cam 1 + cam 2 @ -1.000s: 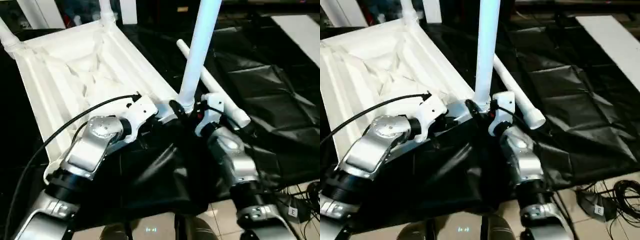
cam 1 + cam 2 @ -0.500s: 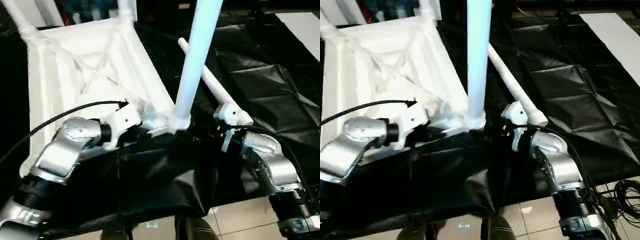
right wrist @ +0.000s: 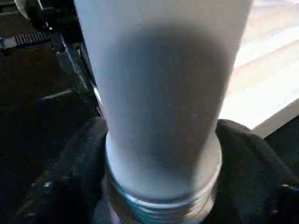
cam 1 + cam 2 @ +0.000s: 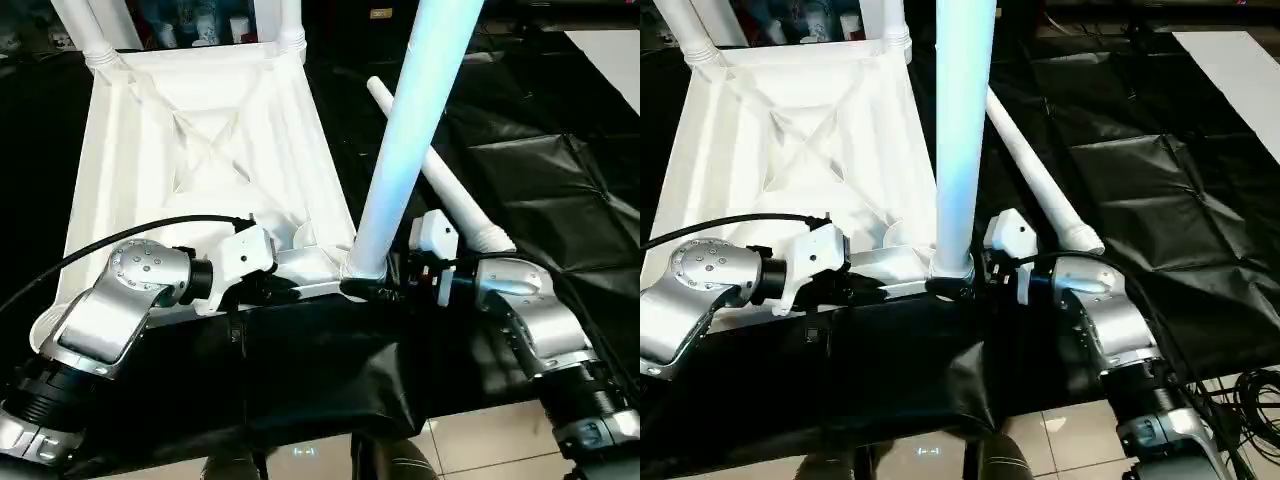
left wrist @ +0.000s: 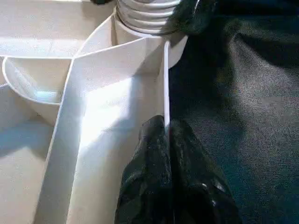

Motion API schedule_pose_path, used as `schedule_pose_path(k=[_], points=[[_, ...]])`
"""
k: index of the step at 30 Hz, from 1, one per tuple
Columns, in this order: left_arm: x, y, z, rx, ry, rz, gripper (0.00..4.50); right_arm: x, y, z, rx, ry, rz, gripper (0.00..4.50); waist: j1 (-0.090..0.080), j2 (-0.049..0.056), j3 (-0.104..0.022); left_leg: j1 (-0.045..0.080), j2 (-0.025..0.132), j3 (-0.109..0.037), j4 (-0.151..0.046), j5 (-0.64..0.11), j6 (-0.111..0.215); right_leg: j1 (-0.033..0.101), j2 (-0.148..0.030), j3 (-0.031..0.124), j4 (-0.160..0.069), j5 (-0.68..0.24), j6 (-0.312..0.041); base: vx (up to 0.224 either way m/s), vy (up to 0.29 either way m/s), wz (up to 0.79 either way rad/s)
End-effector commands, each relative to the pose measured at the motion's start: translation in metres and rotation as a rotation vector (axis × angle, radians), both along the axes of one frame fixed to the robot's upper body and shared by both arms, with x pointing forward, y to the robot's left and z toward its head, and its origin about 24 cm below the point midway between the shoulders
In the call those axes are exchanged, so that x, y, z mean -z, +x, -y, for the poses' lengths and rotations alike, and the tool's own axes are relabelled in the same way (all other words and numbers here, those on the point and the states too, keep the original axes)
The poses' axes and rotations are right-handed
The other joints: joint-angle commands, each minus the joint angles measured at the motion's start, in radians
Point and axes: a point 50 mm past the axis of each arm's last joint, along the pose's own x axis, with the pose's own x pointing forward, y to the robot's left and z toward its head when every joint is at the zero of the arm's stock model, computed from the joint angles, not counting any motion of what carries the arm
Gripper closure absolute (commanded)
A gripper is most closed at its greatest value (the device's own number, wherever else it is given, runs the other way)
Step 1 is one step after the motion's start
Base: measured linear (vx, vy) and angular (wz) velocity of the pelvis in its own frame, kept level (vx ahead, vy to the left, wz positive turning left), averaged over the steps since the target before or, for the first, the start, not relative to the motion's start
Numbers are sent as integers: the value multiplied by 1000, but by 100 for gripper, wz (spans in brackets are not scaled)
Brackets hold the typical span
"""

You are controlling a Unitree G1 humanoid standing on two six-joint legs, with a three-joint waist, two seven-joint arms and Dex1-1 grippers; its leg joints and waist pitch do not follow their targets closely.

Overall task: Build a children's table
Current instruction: Rotate leg to tighten

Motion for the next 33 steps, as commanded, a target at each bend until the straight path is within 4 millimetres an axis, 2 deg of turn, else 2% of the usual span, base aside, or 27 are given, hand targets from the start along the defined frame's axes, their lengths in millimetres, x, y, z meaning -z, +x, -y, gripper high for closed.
schedule_pose_path(k=[1, 5, 10, 12, 13, 14, 16, 17, 18, 19, 22, 23, 24, 25, 28, 29, 30, 31, 33], points=[[21, -10, 2, 46, 40, -109, 450, -2, 1, -1, -14, -1, 8, 137, -5, 0, -66, 24, 34, -7, -40, -77, 124, 63, -51, 45, -36, -68, -284, 0, 0, 0], [20, -9, 2, 44, 40, -109, 450, 1, 1, -1, -27, -6, 6, 165, -5, -1, -67, 23, 34, -6, -38, -71, 128, 64, -51, 45, -34, -57, -288, 0, 0, 0], [21, -7, 2, 20, 36, -102, 450, 5, 2, -1, -3, -9, -3, 175, -4, 0, -68, 24, 33, -6, -38, -73, 128, 63, -50, 44, -33, -64, -289, 0, 0, 0], [24, -1, 2, -55, 30, -85, 450, 12, 10, -1, 143, 8, -19, 175, -5, 2, -66, 24, 34, -6, -38, -80, 123, 61, -50, 45, -36, -78, -289, 0, 0, 0], [25, 4, 3, -101, 24, -71, 450, 15, 14, -1, 214, 18, -21, 176, -6, 0, -62, 23, 33, -6, -41, -115, 107, 60, -52, 45, -44, -135, -282, 0, 0, 0], [28, 14, 5, -203, 9, -44, 450, 20, 21, -2, 359, 43, -17, 176, -8, 1, -61, 23, 34, -8, -43, -135, 93, 59, -54, 45, -47, -173, -275, 0, 0, 0], [28, 17, 6, -241, 2, -36, 450, 22, 23, -3, 420, 55, -18, 176, -13, -2, -54, 24, 31, -17, -52, -230, 27, 59, -60, 41, -67, -376, -218, -56, 5, -3], [30, 24, 10, -305, -14, -27, 450, 26, 27, -6, 528, 83, -31, 176, -15, -2, -54, 24, 31, -18, -54, -242, 16, 58, -60, 42, -69, -406, -201, -61, 8, -4], [30, 26, 12, -335, -22, -24, 450, 28, 28, -7, 581, 98, -42, 177, -18, 0, -52, 30, 32, -18, -55, -271, 6, 49, -61, 44, -78, -450, -181, -51, 9, -1], [31, 31, 17, -389, -35, -21, 450, 34, 30, -11, 681, 128, -74, 177, -20, 0, -52, 32, 31, -20, -57, -291, 0, 46, -60, 44, -82, -476, -166, 0, 0, 0], [32, 35, 22, -426, -43, -14, 450, 39, 32, -13, 776, 142, -94, 177, -23, -1, -53, 29, 29, -23, -60, -302, 1, 44, -58, 42, -84, -488, -136, 0, 0, 0], [34, 38, 29, -459, -47, -5, 450, 44, 33, -20, 871, 154, -111, 177, -21, 2, -56, 30, 28, -24, -59, -303, 1, 45, -58, 42, -83, -484, -132, 0, 0, 0], [35, 39, 33, -469, -49, -2, 450, 46, 34, -25, 921, 166, -122, 177, -25, 1, -54, 29, 28, -22, -60, -304, -1, 40, -58, 43, -85, -478, -128, 0, 0, 0], [36, 40, 40, -472, -47, 5, 450, 46, 35, -35, 948, 180, -121, 177, -26, 1, -54, 28, 28, -24, -61, -312, -6, 39, -60, 42, -86, -492, -123, 0, 0, 0], [37, 39, 46, -461, -50, 5, 450, 43, 34, -47, 924, 216, -108, 177, -26, 2, -55, 29, 27, -23, -61, -333, -2, 36, -57, 42, -86, -485, -110, 0, 0, 0], [38, 39, 47, -450, -47, 10, 450, 40, 33, -50, 897, 241, -111, 177, -25, -4, -56, 26, 26, -23, -61, -329, 4, 39, -57, 42, -85, -472, -106, 0, 0, 0], [38, 37, 47, -442, -46, 6, 450, 37, 32, -53, 869, 266, -97, 177, -23, 0, -57, 24, 28, -24, -62, -321, 10, 41, -58, 43, -83, -455, -105, 0, 0, 0], [37, 36, 48, -428, -44, 9, 450, 31, 30, -54, 827, 309, -73, 142, -24, -1, -58, 24, 28, -22, -61, -317, 15, 40, -56, 43, -81, -431, -110, 0, 0, 0], [36, 34, 48, -418, -51, 3, 450, 24, 29, -54, 778, 324, -34, 107, -22, 0, -60, 25, 29, -19, -59, -298, 23, 41, -54, 45, -77, -382, -125, 0, 0, 0]])
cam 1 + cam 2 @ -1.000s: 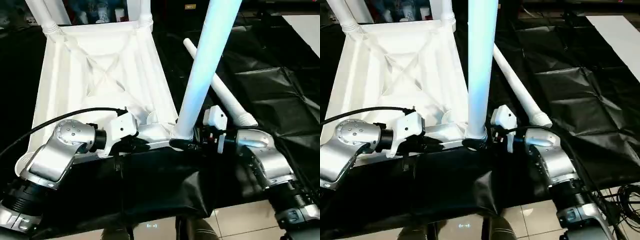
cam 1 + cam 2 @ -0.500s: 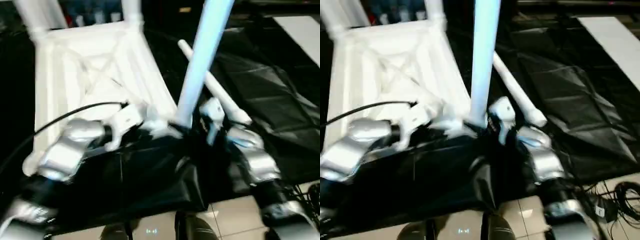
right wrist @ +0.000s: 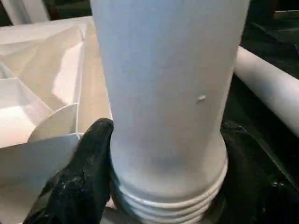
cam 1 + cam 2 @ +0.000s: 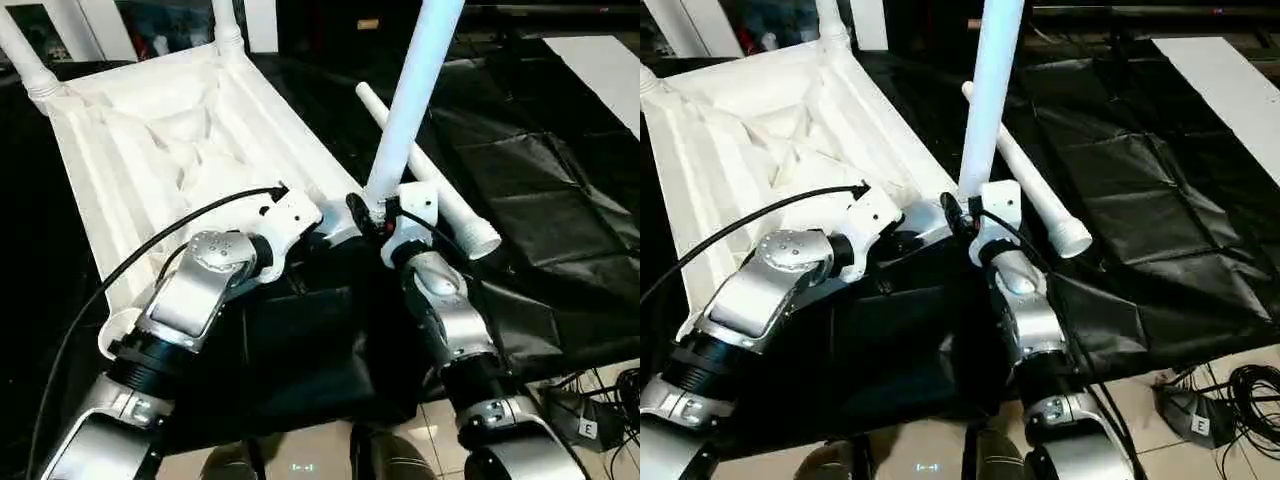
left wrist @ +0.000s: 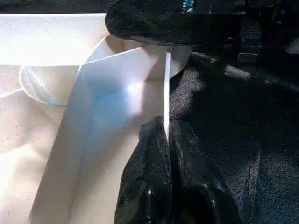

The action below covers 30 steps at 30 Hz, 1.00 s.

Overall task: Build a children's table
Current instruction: Rotate leg to tighten

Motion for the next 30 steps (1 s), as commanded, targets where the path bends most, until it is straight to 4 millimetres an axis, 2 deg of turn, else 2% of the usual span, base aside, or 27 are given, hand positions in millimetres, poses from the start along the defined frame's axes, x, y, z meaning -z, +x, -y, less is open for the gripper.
schedule_pose_path(k=[1, 2, 4, 5, 7, 9, 12, 14, 16, 17, 18, 19, 20, 21, 22, 24, 25, 27, 28, 29, 30], points=[[30, -7, -4, -36, 35, -113, 450, 8, -9, -11, -108, 18, -19, 104, 1, 1, -59, 16, 32, -17, -64, -289, 36, 32, -52, 42, -75, -364, -129, 0, 0, 0], [29, -8, -4, -31, 32, -116, 450, 5, -9, -9, -100, 18, -5, 97, 0, -2, -60, 9, 30, -16, -63, -264, 45, 38, -52, 42, -70, -328, -143, 0, 0, 0], [29, -9, -4, -27, 30, -116, 450, 2, -8, -6, -72, 12, 8, 65, -1, 0, -61, 9, 30, -15, -62, -240, 50, 39, -52, 41, -69, -312, -161, 0, 0, 0], [29, -9, -4, -27, 30, -116, 450, 2, -8, -6, -72, 12, 8, 65, -1, 0, -60, 9, 30, -14, -63, -240, 50, 39, -52, 41, -69, -316, -162, 0, 0, 0], [29, -11, -1, -21, 24, -110, 450, -9, -9, 4, -31, -17, 65, 65, 1, -5, -61, 10, 30, -14, -63, -236, 47, 40, -51, 41, -71, -330, -154, 0, 0, 0], [27, -12, 0, -16, 17, -99, 450, -18, -13, 13, -24, -23, 102, 65, 5, -4, -62, 11, 32, -14, -62, -224, 48, 39, -49, 42, -69, -316, -141, 0, 0, 0], [22, -13, 1, -34, 3, -63, 450, -24, -22, 26, -27, -20, 115, 65, 3, -8, -65, 5, 31, -13, -59, -187, 60, 46, -46, 42, -61, -240, -145, 0, 0, 0], [3, -12, -3, -85, -64, -1, 450, -25, -42, 42, -81, -47, 104, 65, 9, -9, -69, 6, 31, -10, -53, -161, 78, 48, -45, 45, -55, -178, -148, 0, 0, 0], [-10, -11, -10, -121, -107, 28, 450, -23, -53, 47, -116, -61, 89, 65, 7, -11, -74, -3, 27, -10, -49, -99, 102, 56, -42, 42, -43, -78, -181, 0, 0, 0], [-10, -11, -10, -121, -107, 28, 450, -23, -53, 47, -116, -61, 89, 65, 4, -14, -77, -9, 24, -12, -46, -84, 107, 62, -42, 40, -40, -54, -187, 0, 0, 0], [-17, -11, -14, -132, -118, 43, 406, -23, -58, 49, -134, -61, 83, 60, -2, -14, -78, -12, 22, -11, -44, -71, 120, 62, -44, 39, -39, -28, -198, 0, 0, 0], [-23, -11, -21, -150, -125, 54, 395, -22, -61, 50, -148, -63, 74, 60, -5, -14, -80, -12, 20, -11, -41, -63, 125, 64, -44, 40, -37, -9, -203, 0, 0, 0], [-39, -9, -38, -201, -127, 95, 395, -19, -67, 52, -177, -55, 56, 60, -8, -10, -82, -15, 19, -11, -38, -39, 139, 67, -44, 41, -30, 42, -219, 0, 0, 0], [-49, -7, -51, -245, -115, 131, 388, -17, -70, 53, -197, -51, 42, 60, -9, -5, -81, -12, 24, -11, -37, -26, 152, 64, -44, 41, -28, 84, -238, 0, 0, 0], [-57, -6, -64, -284, -102, 157, 373, -15, -72, 54, -211, -52, 28, 60, -14, -3, -77, -13, 25, -11, -37, -35, 156, 63, -42, 37, -30, 76, -246, -6, -53, -3], [-68, -3, -85, -348, -65, 203, 350, -10, -72, 53, -222, -62, 9, 60, -14, 0, -73, -9, 27, -10, -37, -58, 136, 61, -39, 36, -37, 12, -242, -12, -52, -3], [-69, -3, -86, -352, -63, 205, 350, -10, -72, 53, -223, -62, 7, 60, -12, 1, -71, -3, 28, -8, -37, -73, 125, 56, -37, 37, -39, -14, -239, 0, 0, 0], [-77, -2, -107, -427, -24, 240, 348, -7, -73, 51, -231, -74, -22, 60, -6, 0, -64, 2, 31, -9, -42, -103, 90, 52, -36, 38, -44, -95, -225, 0, 0, 0], [-81, -2, -120, -479, -5, 249, 340, -4, -72, 48, -237, -86, -46, 60, -1, 3, -68, 8, 34, -9, -42, -102, 79, 49, -36, 40, -41, -98, -223, 0, 0, 0], [-83, -3, -136, -547, 25, 254, 327, 0, -70, 45, -234, -109, -67, 60, 1, 4, -68, 8, 34, -9, -42, -95, 75, 48, -34, 39, -39, -90, -224, 0, 0, 0], [-83, -3, -136, -547, 25, 254, 314, 0, -70, 45, -234, -109, -67, 60, 2, 6, -69, 7, 32, -9, -42, -84, 68, 48, -32, 38, -35, -70, -225, 0, 0, 0]])
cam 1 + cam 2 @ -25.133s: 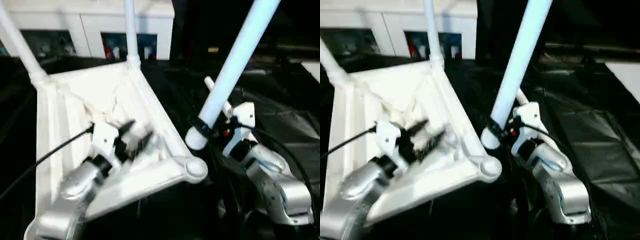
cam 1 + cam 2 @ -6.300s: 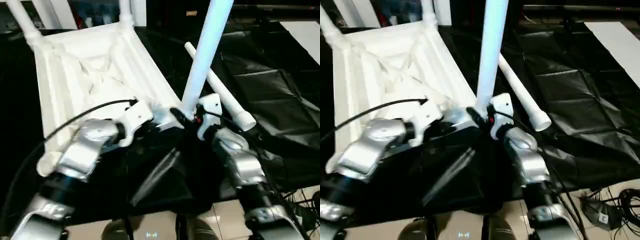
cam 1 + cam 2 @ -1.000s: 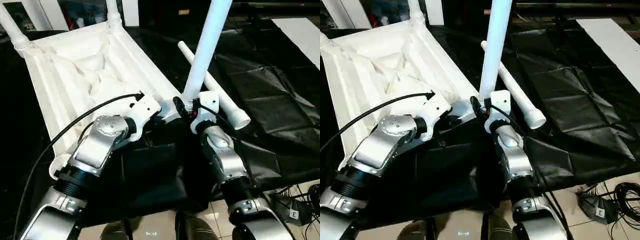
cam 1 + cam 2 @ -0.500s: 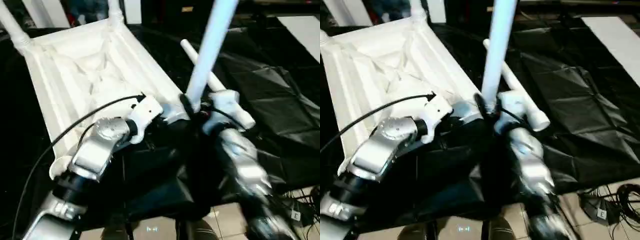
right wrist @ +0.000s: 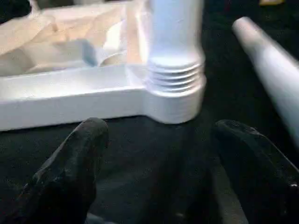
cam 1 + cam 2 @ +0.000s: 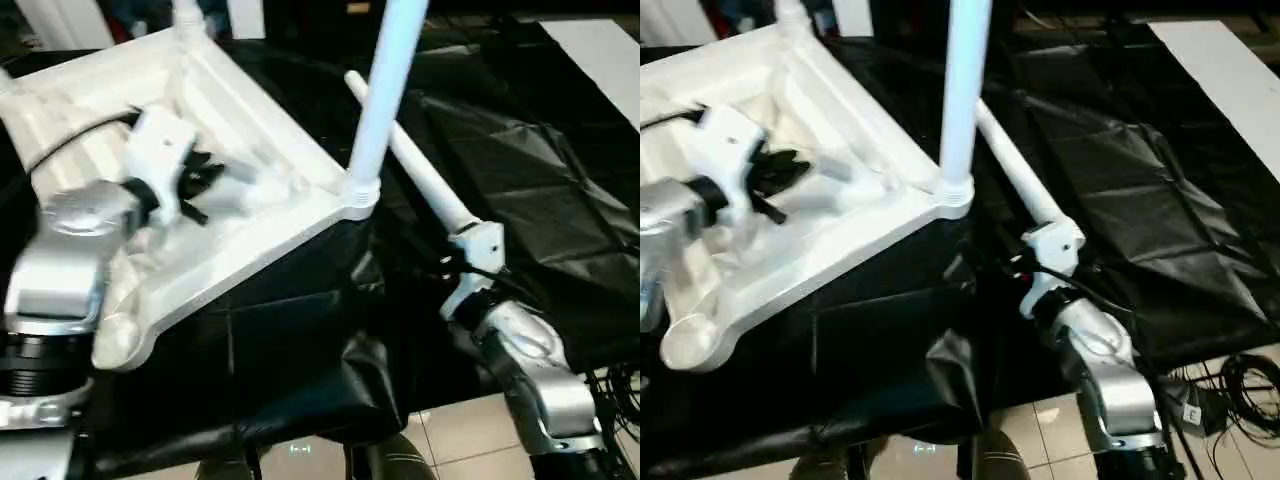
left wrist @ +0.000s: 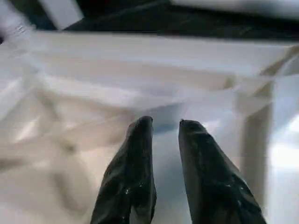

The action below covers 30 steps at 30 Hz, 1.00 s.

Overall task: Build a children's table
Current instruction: Rotate leg to tighten, then rotate table base

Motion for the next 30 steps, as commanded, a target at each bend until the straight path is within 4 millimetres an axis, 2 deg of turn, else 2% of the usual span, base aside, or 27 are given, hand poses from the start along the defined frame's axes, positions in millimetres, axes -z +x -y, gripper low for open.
schedule_pose_path(k=[1, 3, 4, 5, 7, 8, 9, 10, 11, 12, 13, 15, 18, 19, 22, 24, 26, 28, 30], points=[[-2, -2, -22, -105, 25, 1, 309, 8, 1, -3, 4, -40, -43, 60, 8, 13, -76, 31, 15, -7, -45, -79, 59, 66, -52, 41, -36, -46, -230, 0, 0, 0], [0, -7, -49, -228, 82, -19, 309, 13, 8, -10, 9, -77, -72, 60, 8, 13, -78, 30, 12, -8, -43, -63, 56, 67, -52, 41, -31, -11, -241, 0, 0, 0], [0, -7, -49, -228, 82, -19, 309, 13, 8, -10, 9, -77, -72, 60, 6, 12, -77, 27, 11, -8, -44, -64, 53, 70, -53, 41, -31, -12, -240, 0, 0, 0], [1, -9, -57, -269, 105, -26, 309, 14, 10, -12, 8, -89, -75, 60, 8, 14, -77, 31, 12, -6, -43, -70, 52, 68, -54, 43, -32, -14, -240, 0, 0, 0], [3, -13, -76, -355, 172, -35, 309, 15, 15, -17, 7, -87, -84, 60, 9, 16, -79, 31, 11, -7, -42, -65, 50, 67, -52, 42, -28, 3, -242, 0, 0, 0], [5, -20, -103, -474, 249, -51, 309, 16, 20, -23, -3, -85, -93, 60, 12, 21, -76, 31, 11, -7, -43, -69, 49, 67, -53, 43, -29, 0, -240, 0, 0, 0], [5, -24, -114, -520, 287, -56, 309, 17, 22, -25, -8, -85, -96, 60, 6, 16, -77, 23, 7, -10, -43, -83, 46, 70, -53, 41, -28, -12, -234, 0, 0, 0], [5, -29, -128, -574, 343, -68, 309, 17, 25, -29, -18, -87, -101, 60, 8, 20, -78, 32, 10, -10, -42, -108, 35, 67, -56, 43, -32, -41, -224, 0, 0, 0], [5, -29, -128, -574, 343, -68, 309, 17, 25, -29, -18, -87, -101, 60, 6, 20, -76, 32, 10, -11, -44, -109, 34, 66, -56, 43, -31, -44, -225, 0, 0, 0], [5, -35, -141, -618, 370, -78, 309, 18, 28, -31, -24, -95, -102, 60, 11, 23, -76, 38, 14, -9, -43, -101, 30, 64, -57, 45, -30, -26, -234, 0, 0, 0], [6, -39, -149, -640, 399, -99, 309, 18, 32, -34, -32, -98, -106, 60, 11, 24, -76, 36, 13, -9, -44, -93, 31, 63, -52, 43, -29, -10, -244, 0, 0, 0], [10, -43, -158, -648, 426, -137, 309, 17, 38, -38, -36, -100, -104, 60, 16, 23, -74, 38, 15, -9, -45, -108, 26, 60, -55, 44, -28, -26, -249, 0, 0, 0], [27, -44, -156, -571, 418, -228, 309, 17, 46, -44, -51, -112, -99, 60, 24, 24, -70, 41, 16, -9, -47, -156, 2, 55, -60, 47, -34, -98, -245, 0, 0, 0], [38, -43, -149, -507, 402, -272, 309, 17, 49, -47, -59, -113, -100, 60, 28, 26, -71, 42, 18, -8, -48, -165, -8, 53, -62, 49, -33, -108, -246, 0, 0, 0], [48, -41, -140, -433, 391, -309, 309, 17, 54, -50, -61, -113, -98, 60, 37, 29, -72, 45, 18, -6, -48, -177, -15, 51, -62, 51, -32, -99, -248, 0, 0, 0], [55, -39, -130, -355, 374, -332, 309, 14, 58, -53, -72, -105, -93, 60, 36, 24, -73, 35, 16, -9, -50, -169, -18, 60, -63, 49, -28, -86, -251, 0, 0, 0], [60, -39, -122, -302, 354, -357, 309, 12, 61, -56, -80, -103, -90, 60, 34, 25, -73, 36, 16, -10, -50, -182, -19, 59, -64, 49, -31, -106, -246, 0, 0, 0], [65, -40, -111, -202, 338, -390, 309, 10, 65, -61, -104, -99, -79, 60, 30, 18, -70, 33, 17, -12, -53, -204, -18, 60, -68, 50, -38, -165, -232, 0, 0, 0], [67, -42, -102, -111, 317, -415, 309, 8, 68, -64, -128, -91, -68, 60, 30, 19, -69, 32, 18, -14, -53, -211, -17, 60, -74, 51, -41, -194, -231, 0, 0, 0]])
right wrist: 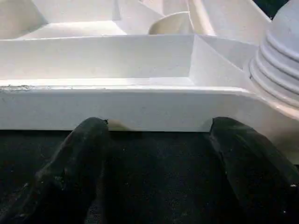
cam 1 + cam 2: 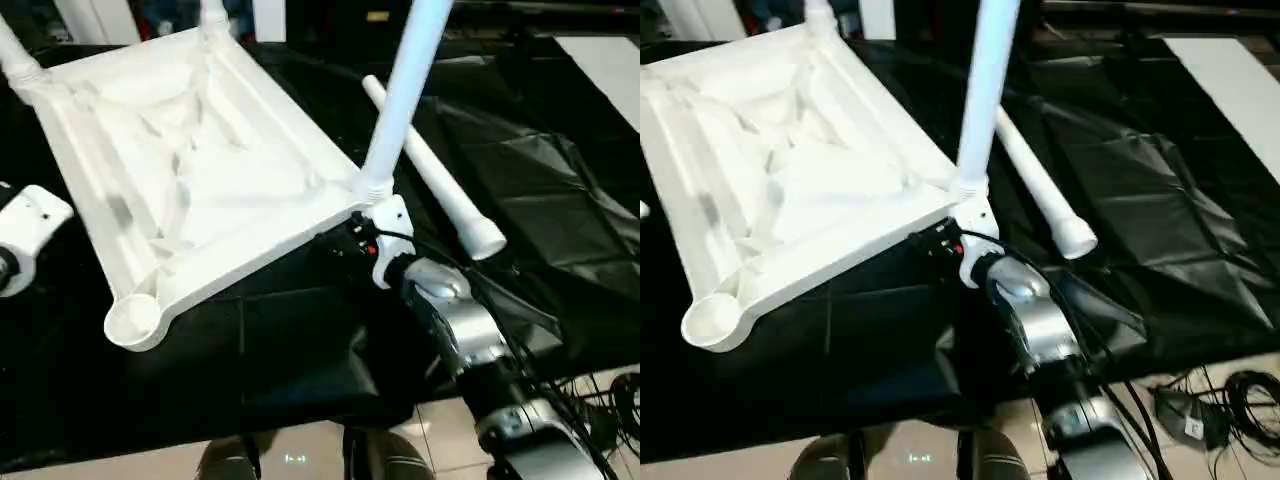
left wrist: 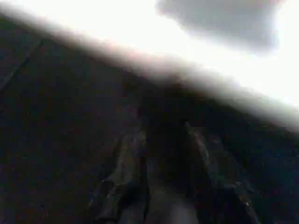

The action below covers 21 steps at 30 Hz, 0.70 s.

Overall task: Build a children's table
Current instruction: Rotate table base

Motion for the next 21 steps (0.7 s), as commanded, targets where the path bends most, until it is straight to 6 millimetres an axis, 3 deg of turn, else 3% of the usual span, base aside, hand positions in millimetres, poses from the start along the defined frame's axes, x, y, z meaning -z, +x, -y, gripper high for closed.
schedule_pose_path(k=[1, 3, 7, 8, 10, 12, 18, 21], points=[[10, -6, 22, 153, -76, -88, 309, -5, 5, -6, -39, 5, 28, 60, 0, 25, -71, 28, 18, -12, -63, -230, 2, 58, -71, 49, -59, -235, -217, 0, 0, 0], [9, -9, 28, 190, -91, -108, 309, -6, 6, -8, -50, 8, 30, 60, 1, 25, -71, 34, 20, -9, -62, -224, 5, 54, -68, 50, -60, -234, -216, 0, 0, 0], [5, -19, 39, 314, -122, -172, 309, -4, 8, -13, -79, 9, 20, 60, 1, 26, -73, 30, 18, -8, -62, -190, 17, 56, -63, 47, -51, -173, -232, 0, 0, 0], [5, -22, 42, 331, -133, -190, 309, -3, 8, -14, -84, 7, 20, 60, -2, 20, -75, 28, 18, -7, -62, -187, 19, 58, -62, 47, -50, -169, -234, 0, 0, 0], [3, -27, 45, 372, -149, -220, 309, -3, 8, -17, -100, 9, 22, 60, -2, 25, -74, 30, 18, -7, -61, -184, 21, 56, -62, 48, -50, -170, -233, 0, 0, 0], [2, -31, 49, 408, -169, -232, 309, -2, 7, -20, -120, 11, 24, 60, -3, 23, -72, 31, 18, -5, -62, -193, 22, 56, -61, 49, -52, -180, -231, 0, 0, 0], [-3, -47, 77, 622, -300, -268, 309, -2, 5, -26, -181, 22, 40, 60, -3, 23, -70, 32, 20, -5, -64, -218, 14, 54, -60, 49, -54, -207, -230, 0, 0, 0], [0, -52, 92, 673, -357, -275, 309, -3, 0, -24, -221, 22, 58, 60, -7, 17, -75, 31, 20, -3, -60, -184, 21, 58, -59, 50, -48, -170, -231, 0, 0, 0]])
